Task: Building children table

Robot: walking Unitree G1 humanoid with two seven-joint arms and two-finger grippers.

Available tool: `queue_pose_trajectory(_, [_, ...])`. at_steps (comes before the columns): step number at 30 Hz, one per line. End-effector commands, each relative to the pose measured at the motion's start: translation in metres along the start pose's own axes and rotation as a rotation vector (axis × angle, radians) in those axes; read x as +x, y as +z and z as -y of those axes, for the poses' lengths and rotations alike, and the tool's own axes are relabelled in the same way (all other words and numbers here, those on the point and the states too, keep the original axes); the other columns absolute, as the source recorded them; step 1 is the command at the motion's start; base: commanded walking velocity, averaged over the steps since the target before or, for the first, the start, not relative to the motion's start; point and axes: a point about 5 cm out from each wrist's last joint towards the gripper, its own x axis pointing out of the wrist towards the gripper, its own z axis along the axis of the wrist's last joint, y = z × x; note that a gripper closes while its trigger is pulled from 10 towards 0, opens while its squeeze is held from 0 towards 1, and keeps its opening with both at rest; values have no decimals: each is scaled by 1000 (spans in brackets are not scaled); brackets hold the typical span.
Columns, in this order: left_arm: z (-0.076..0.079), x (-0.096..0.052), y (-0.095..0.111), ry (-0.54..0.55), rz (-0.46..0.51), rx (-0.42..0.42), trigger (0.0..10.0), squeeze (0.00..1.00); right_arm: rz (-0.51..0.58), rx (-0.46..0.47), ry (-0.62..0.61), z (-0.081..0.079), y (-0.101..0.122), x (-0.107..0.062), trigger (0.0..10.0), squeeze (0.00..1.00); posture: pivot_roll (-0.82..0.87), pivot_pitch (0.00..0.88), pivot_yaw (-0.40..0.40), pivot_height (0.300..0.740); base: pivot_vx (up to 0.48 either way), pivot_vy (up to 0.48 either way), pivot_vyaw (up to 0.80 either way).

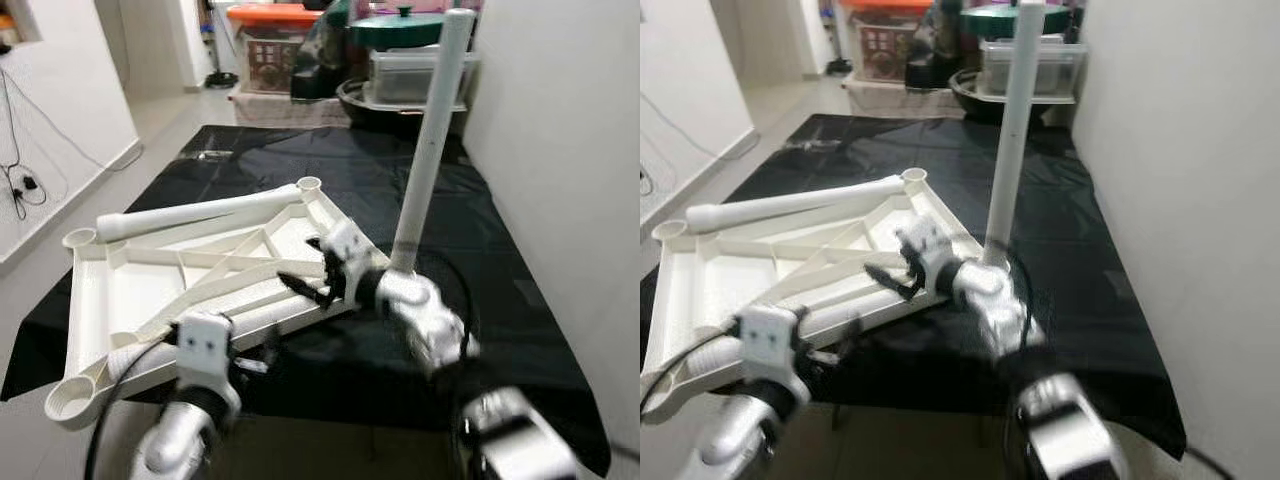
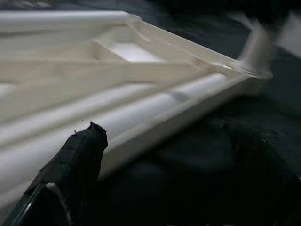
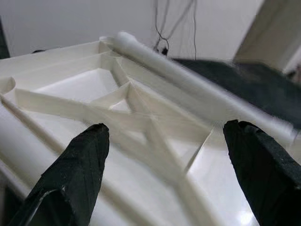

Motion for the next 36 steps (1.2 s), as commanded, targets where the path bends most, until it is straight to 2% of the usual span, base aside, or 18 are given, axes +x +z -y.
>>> queue_pose_trajectory(1, [13, -2, 0, -74, -1, -17, 10000, 0, -60, -59, 107, -5, -1, 6, 10000, 0, 52, 0, -52, 740, 0, 0, 0])
queue_pose_trajectory(3, [15, -3, -1, -84, -5, -21, 10000, 0, -69, -78, 128, -4, 1, 7, 10000, 0, 52, 0, -52, 740, 0, 0, 0])
queue_pose_trajectory(5, [27, -8, -3, -138, -12, -51, 10000, 0, -124, -136, 232, -3, 6, 8, 10000, 0, 54, 0, -66, 740, 0, 0, 0])
queue_pose_trajectory(7, [40, -15, -8, -185, -33, -72, 10000, 0, -200, -205, 391, -3, 9, 5, 10000, 0, 58, 17, -85, 740, 0, 0, 0])
queue_pose_trajectory(8, [40, -15, -8, -185, -33, -72, 10000, 0, -200, -205, 391, -3, 9, 5, 10000, 0, 58, 17, -85, 740, 0, 0, 0])
queue_pose_trajectory(11, [46, -22, -16, -173, -63, -92, 10000, 0, -318, -280, 515, 2, 13, 3, 10000, 0, 59, 33, -95, 740, 0, 0, 0])
queue_pose_trajectory(16, [52, -27, -15, -171, -63, -121, 10000, 0, -389, -356, 469, 4, 15, 9, 10000, 0, 54, 63, -100, 740, 0, 0, 0])
queue_pose_trajectory(17, [55, -30, -15, -177, -66, -129, 10000, 0, -417, -386, 456, 3, 14, 13, 10000, 0, 52, 100, -101, 740, 0, 0, 0])
queue_pose_trajectory(21, [59, -35, -12, -181, -62, -129, 10000, 0, -471, -418, 450, -2, 12, 19, 10000, 0, 50, 127, -103, 740, 0, 0, 0])
queue_pose_trajectory(24, [59, -37, -8, -161, -46, -81, 10000, 0, -521, -446, 450, -2, 9, 20, 10000, 0, 52, 165, -107, 740, 0, 0, 0])
queue_pose_trajectory(27, [56, -39, -5, -124, -22, 23, 10000, 0, -572, -484, 441, -4, 3, 21, 10000, 0, 52, 190, -112, 740, 0, 0, 0])
queue_pose_trajectory(30, [56, -41, -7, -110, -30, 34, 10000, 0, -591, -505, 441, -5, 1, 22, 10000, 0, 54, 205, -113, 740, 0, 0, 0])
queue_pose_trajectory(36, [56, -43, -9, -85, -46, 6, 10000, 0, -612, -505, 472, -3, 0, 18, 10000, 0, 49, 216, -111, 740, 0, 0, 0])
